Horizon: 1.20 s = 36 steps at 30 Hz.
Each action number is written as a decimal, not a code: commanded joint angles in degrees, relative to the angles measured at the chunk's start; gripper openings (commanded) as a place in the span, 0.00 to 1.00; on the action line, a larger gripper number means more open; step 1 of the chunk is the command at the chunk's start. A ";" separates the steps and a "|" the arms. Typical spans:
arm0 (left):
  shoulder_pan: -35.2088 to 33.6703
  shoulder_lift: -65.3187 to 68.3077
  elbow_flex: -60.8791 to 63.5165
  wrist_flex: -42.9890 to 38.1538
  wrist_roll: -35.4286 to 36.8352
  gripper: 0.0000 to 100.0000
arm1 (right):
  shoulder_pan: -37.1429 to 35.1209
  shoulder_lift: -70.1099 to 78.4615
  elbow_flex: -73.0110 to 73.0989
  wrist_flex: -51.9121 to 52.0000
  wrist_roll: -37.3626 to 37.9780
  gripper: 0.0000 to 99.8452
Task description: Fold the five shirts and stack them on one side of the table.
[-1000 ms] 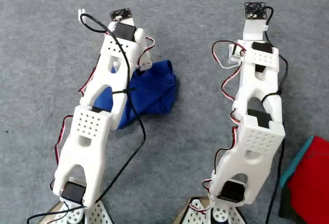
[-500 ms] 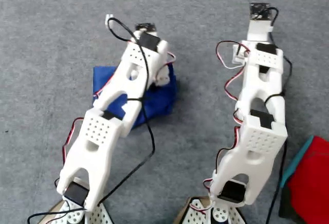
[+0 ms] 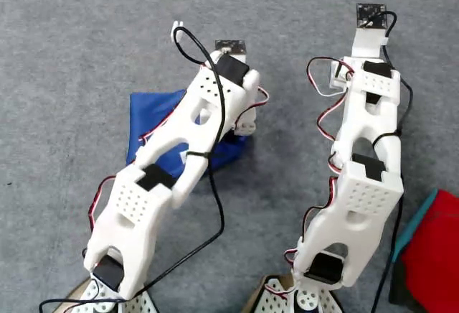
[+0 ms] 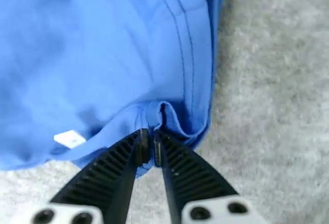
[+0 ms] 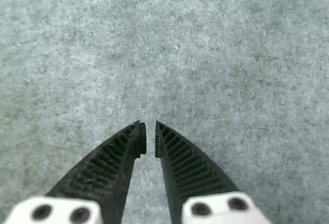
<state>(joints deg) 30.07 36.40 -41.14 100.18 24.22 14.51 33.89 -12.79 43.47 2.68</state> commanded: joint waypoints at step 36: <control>-8.26 12.00 -9.32 -29.54 -0.70 0.02 | 0.48 -1.01 -1.45 -0.88 -0.62 0.06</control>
<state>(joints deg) 21.45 49.32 -45.36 71.60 23.69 14.51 33.89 -12.79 43.38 2.68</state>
